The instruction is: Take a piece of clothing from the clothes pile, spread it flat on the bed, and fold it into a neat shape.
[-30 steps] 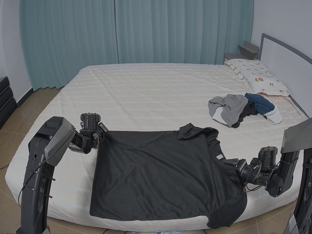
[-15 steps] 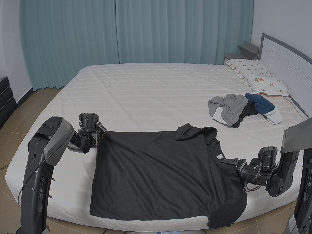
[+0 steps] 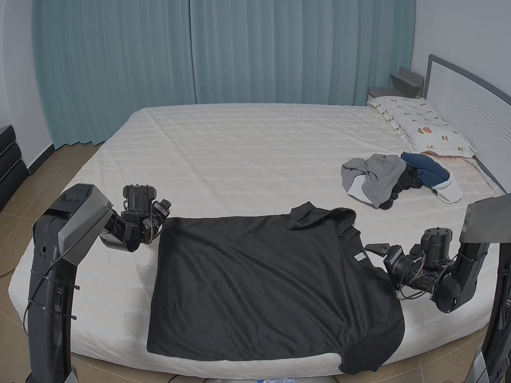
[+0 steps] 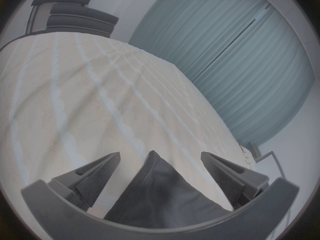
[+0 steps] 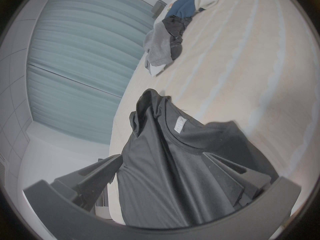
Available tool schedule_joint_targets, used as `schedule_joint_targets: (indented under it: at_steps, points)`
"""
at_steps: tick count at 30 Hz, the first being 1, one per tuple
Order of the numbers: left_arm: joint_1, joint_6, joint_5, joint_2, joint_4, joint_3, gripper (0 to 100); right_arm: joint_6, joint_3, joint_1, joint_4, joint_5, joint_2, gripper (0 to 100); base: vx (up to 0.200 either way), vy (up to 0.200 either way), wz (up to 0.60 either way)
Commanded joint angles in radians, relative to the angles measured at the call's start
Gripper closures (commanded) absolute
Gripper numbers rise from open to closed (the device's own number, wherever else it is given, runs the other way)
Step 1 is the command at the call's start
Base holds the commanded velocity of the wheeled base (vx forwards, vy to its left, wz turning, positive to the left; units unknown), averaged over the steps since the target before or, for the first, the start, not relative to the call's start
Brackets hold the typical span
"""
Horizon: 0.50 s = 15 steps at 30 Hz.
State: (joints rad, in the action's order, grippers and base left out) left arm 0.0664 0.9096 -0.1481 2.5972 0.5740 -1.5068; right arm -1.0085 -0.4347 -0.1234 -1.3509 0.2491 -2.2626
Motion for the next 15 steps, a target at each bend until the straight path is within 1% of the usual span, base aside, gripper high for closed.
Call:
schedule_joint_targets:
  at_steps: [1, 2, 4, 5, 6, 8, 9, 10, 11, 12, 15]
  points:
    - [-0.022, 0.035, 0.059, -0.089, 0.007, 0.08, 0, 0.013, -0.144, -0.021, 0.108, -0.05, -0.014, 0, 0.0, 0.0, 0.0]
    - [-0.026, 0.038, 0.078, -0.091, 0.007, 0.092, 0, 0.033, -0.2, -0.025, 0.168, -0.051, -0.011, 0, 0.0, 0.0, 0.0]
    - [-0.028, 0.043, 0.088, -0.085, 0.007, 0.102, 0, 0.097, -0.308, -0.028, 0.285, -0.059, -0.009, 0, 0.0, 0.0, 0.0]
    - [-0.028, 0.043, 0.088, -0.085, 0.007, 0.102, 0, 0.097, -0.308, -0.028, 0.285, -0.059, -0.009, 0, 0.0, 0.0, 0.0]
    - [-0.026, 0.043, 0.087, -0.08, 0.009, 0.103, 0, 0.157, -0.4, -0.028, 0.377, -0.08, -0.011, 0, 0.0, 0.0, 0.0]
    - [-0.026, 0.043, 0.087, -0.08, 0.009, 0.103, 0, 0.157, -0.4, -0.028, 0.377, -0.08, -0.011, 0, 0.0, 0.0, 0.0]
    - [-0.025, 0.041, 0.085, -0.078, 0.009, 0.105, 0, 0.211, -0.53, -0.036, 0.513, -0.125, -0.012, 0, 0.0, 0.0, 0.0]
    - [-0.025, 0.04, 0.084, -0.078, 0.009, 0.103, 0, 0.225, -0.582, -0.042, 0.559, -0.126, -0.015, 0, 0.0, 0.0, 0.0]
    - [-0.025, 0.04, 0.084, -0.078, 0.009, 0.103, 0, 0.226, -0.588, -0.044, 0.564, -0.126, -0.015, 0, 0.0, 0.0, 0.0]
    - [-0.025, 0.038, 0.084, -0.075, 0.009, 0.102, 0, 0.255, -0.676, -0.047, 0.633, -0.126, -0.034, 0, 0.0, 0.0, 0.0]
    - [-0.025, 0.038, 0.084, -0.071, 0.007, 0.103, 0, 0.311, -0.816, -0.055, 0.72, -0.139, -0.123, 0, 0.0, 0.0, 0.0]
